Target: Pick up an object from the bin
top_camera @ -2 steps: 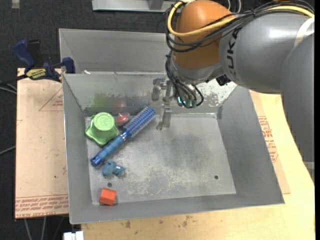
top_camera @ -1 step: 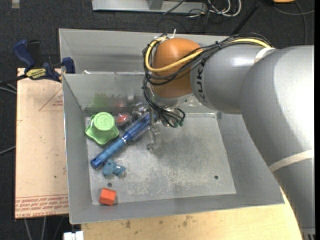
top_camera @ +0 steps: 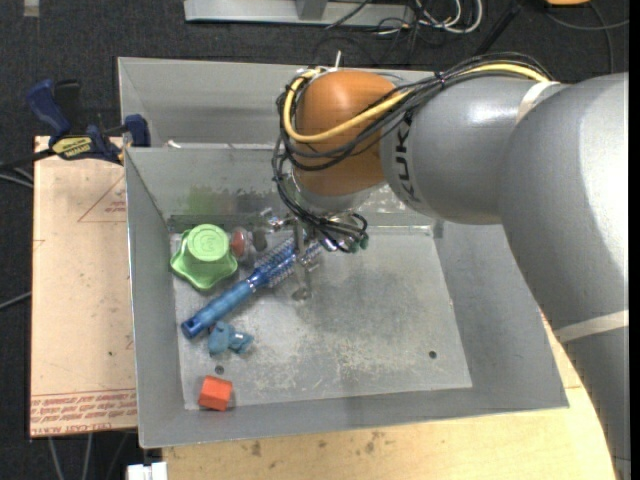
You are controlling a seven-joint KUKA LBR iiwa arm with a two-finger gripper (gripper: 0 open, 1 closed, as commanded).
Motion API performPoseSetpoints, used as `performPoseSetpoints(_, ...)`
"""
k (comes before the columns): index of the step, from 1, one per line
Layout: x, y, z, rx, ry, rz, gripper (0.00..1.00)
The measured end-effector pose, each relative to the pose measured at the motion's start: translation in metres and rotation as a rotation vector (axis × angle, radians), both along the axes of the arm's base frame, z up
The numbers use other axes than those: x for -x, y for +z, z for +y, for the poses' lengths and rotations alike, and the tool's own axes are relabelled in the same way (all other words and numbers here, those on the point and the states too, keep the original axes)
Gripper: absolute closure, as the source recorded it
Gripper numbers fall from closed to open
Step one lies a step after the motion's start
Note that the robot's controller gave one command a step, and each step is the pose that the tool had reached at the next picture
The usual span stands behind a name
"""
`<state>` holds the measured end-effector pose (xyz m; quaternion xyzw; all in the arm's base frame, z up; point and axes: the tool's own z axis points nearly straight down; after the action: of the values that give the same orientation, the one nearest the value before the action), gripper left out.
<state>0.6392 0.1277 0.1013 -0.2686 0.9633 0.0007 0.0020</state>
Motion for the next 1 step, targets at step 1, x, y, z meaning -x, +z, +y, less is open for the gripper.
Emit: performPoseSetpoints(1,-0.0067,0.0023,0.0028,0.001,0.126,-0.001,0.0)
